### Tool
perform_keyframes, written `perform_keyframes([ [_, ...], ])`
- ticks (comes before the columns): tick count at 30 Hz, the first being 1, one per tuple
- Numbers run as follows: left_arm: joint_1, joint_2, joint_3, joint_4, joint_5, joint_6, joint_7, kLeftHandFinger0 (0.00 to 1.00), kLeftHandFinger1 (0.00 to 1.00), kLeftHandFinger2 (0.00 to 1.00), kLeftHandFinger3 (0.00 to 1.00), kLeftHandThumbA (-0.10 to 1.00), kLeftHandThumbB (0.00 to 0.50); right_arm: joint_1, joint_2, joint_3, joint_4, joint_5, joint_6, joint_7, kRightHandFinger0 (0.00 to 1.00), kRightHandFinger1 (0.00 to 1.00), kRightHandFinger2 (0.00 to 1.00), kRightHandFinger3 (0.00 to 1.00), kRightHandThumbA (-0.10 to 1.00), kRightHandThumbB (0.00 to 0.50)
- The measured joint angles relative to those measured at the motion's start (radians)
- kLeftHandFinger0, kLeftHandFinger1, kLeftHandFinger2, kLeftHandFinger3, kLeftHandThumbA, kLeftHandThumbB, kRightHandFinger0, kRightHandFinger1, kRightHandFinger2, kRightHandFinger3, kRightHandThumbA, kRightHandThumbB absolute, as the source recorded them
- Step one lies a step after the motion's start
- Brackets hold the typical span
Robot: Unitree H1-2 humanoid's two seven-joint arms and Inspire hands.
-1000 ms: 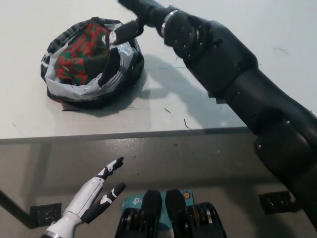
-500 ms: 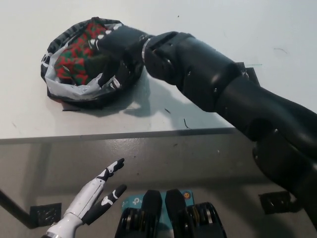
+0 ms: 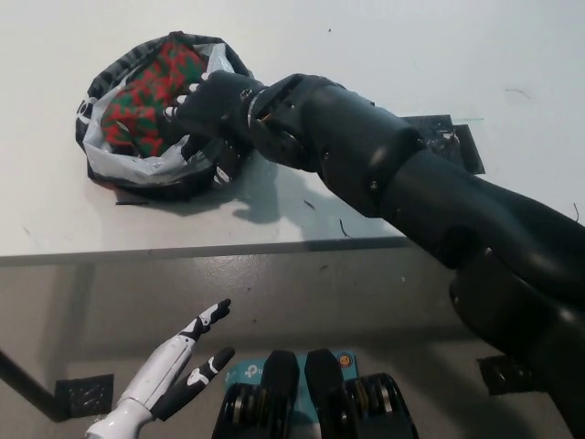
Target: The robot uses its right hand to pick up a bag of coffee beans and puts it in the black plastic bag, then the robot grabs the top of the bag and lifts it.
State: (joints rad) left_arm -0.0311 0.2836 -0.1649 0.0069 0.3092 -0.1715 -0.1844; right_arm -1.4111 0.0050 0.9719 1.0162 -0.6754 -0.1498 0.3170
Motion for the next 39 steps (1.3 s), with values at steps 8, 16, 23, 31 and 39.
perform_keyframes([
  [8,-0.005,0.0,0.0,0.0,-0.001,0.001,-0.007,1.0,1.0,1.0,1.0,1.0,0.22,0.002,0.014,0.003,0.02,-0.057,-0.003,0.01,1.0,1.0,1.0,1.0,0.75,0.5],
  [16,-0.016,0.0,0.0,0.0,-0.003,0.003,-0.015,1.0,1.0,1.0,1.0,1.0,0.213,0.024,0.036,0.037,0.063,-0.134,-0.008,-0.037,0.59,0.69,0.89,1.0,0.27,0.409],
  [23,-0.016,0.0,0.0,0.001,-0.002,0.003,-0.018,1.0,1.0,1.0,1.0,1.0,0.192,0.069,0.034,0.043,0.129,-0.164,-0.031,-0.152,0.0,0.01,0.36,0.33,-0.1,0.363],
  [31,-0.015,0.0,0.0,0.002,-0.001,0.003,-0.018,1.0,1.0,1.0,1.0,1.0,0.197,0.093,0.032,0.037,0.186,-0.183,-0.056,-0.296,0.0,0.0,0.31,0.54,-0.1,0.312],
  [39,-0.016,0.0,0.001,0.0,-0.001,0.004,-0.018,1.0,1.0,1.0,1.0,0.99,0.183,0.08,0.026,-0.046,0.231,-0.179,-0.095,-0.422,0.0,0.11,0.63,0.17,-0.1,0.259],
])
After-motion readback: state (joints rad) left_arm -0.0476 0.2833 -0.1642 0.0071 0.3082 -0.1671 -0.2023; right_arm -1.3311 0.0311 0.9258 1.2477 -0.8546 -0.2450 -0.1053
